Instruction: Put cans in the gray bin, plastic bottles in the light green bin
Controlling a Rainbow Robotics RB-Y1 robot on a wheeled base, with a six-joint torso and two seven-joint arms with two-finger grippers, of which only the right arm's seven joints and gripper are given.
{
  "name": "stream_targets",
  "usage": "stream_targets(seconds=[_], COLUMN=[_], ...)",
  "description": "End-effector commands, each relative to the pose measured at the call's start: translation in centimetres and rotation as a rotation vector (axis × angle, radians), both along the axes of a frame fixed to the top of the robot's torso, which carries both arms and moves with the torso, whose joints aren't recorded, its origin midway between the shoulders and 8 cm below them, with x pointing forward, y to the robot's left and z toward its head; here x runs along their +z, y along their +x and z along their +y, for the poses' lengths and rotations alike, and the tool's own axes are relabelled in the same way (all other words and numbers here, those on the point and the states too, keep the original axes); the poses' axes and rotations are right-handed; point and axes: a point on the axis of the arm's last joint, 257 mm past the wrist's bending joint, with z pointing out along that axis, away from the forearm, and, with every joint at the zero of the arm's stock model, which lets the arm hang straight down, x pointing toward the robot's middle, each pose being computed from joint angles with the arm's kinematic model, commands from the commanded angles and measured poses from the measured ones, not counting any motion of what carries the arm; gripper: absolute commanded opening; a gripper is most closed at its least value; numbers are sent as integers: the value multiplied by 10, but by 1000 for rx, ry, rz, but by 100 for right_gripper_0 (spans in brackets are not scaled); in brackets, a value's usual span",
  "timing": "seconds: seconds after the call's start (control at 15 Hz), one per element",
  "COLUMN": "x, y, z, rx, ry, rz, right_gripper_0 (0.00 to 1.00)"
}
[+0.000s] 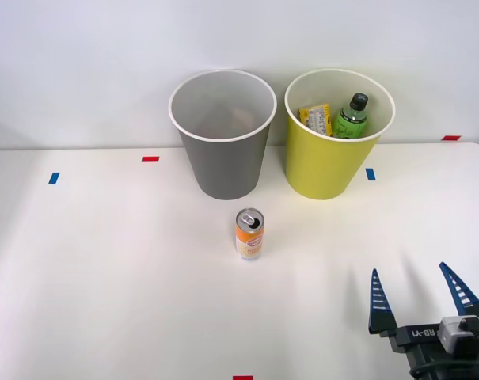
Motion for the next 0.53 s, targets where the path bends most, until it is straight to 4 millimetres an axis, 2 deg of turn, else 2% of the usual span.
stream_targets(seconds=[0.07, 0.33, 0.53], x=[-12, -14, -16], y=[-4, -8, -17], z=[-6, -1, 9], rx=[-9, 0, 63], ry=[-33, -3, 118], rz=[25, 27, 35], right_gripper_0=[100, 100, 100])
